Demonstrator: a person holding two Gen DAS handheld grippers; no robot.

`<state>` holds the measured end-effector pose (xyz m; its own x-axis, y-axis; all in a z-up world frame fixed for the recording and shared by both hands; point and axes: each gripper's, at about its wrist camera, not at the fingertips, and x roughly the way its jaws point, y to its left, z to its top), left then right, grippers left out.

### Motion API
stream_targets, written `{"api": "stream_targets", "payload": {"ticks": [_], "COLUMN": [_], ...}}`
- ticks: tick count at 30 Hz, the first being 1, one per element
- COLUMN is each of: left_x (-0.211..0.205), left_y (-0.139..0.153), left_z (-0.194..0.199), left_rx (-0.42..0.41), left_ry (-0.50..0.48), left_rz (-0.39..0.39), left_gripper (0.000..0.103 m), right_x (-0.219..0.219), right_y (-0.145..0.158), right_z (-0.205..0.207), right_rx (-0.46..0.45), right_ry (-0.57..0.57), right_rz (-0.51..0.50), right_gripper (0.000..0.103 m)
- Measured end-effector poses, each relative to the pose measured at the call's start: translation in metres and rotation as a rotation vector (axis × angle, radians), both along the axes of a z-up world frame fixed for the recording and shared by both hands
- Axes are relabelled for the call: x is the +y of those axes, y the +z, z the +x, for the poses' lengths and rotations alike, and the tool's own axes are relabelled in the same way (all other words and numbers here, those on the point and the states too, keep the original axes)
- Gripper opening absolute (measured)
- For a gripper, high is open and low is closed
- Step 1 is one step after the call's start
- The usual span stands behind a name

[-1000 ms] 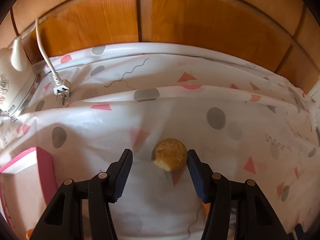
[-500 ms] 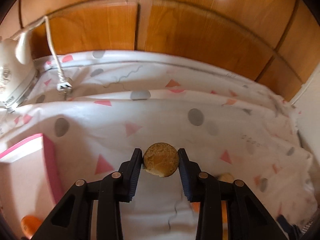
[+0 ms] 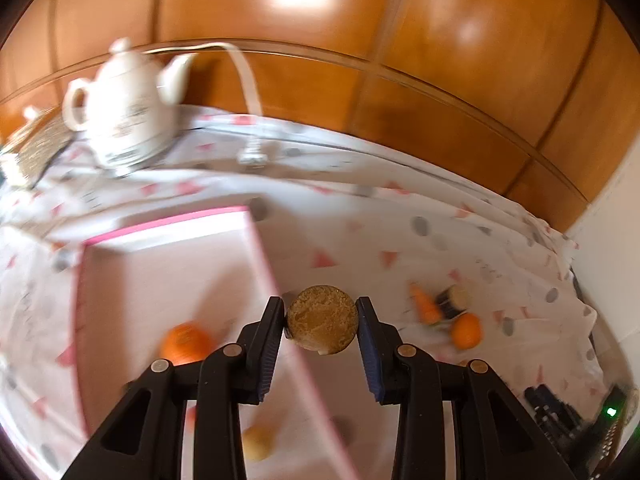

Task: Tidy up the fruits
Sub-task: 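Carry the log slice into the pink tray and open the left gripper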

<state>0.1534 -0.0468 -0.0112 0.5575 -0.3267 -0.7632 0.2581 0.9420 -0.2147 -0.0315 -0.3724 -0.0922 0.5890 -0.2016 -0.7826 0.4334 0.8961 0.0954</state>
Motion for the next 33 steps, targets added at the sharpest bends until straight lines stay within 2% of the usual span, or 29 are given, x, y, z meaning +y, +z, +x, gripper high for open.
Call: {"api": "stream_targets", "payload": {"ticks": [7, 11, 14, 19, 21, 27, 33], "left_x": [0.075, 0.098, 0.102, 0.097, 0.097, 0.100, 0.107], "left_y": [-0.019, -0.033, -0.039, -0.033, -0.036, -0.053, -0.066], "left_z": [-0.014, -0.018, -0.025, -0.050, -0.059, -0.075, -0.074], "left_rx": [0.028, 0.047, 0.052, 0.012, 0.025, 0.064, 0.086], "left_ry": [0.135, 0.168, 0.164, 0.117, 0.109, 0.137, 0.176], "left_rz": [0.008, 0.017, 0.018, 0.013, 0.010, 0.006, 0.016], "left_gripper": [0.037, 0.037, 0.037, 0.037, 0.037, 0.037, 0.037], "right_x": [0.010, 0.015, 0.019, 0.022, 0.022, 0.023, 0.025], "right_y": [0.003, 0.005, 0.007, 0.008, 0.007, 0.005, 0.003], "right_z": [-0.001, -0.002, -0.002, -0.002, -0.002, -0.002, -0.002], "right_rx": [-0.005, -0.004, -0.002, 0.001, 0.006, 0.017, 0.023], "right_ry": [0.015, 0.021, 0.025, 0.022, 0.020, 0.020, 0.026], "right_rz": [-0.015, -0.024, -0.031, -0.040, -0.039, -0.045, -0.053], "right_gripper": [0.038, 0.038, 0.038, 0.038, 0.038, 0.038, 0.038]}}
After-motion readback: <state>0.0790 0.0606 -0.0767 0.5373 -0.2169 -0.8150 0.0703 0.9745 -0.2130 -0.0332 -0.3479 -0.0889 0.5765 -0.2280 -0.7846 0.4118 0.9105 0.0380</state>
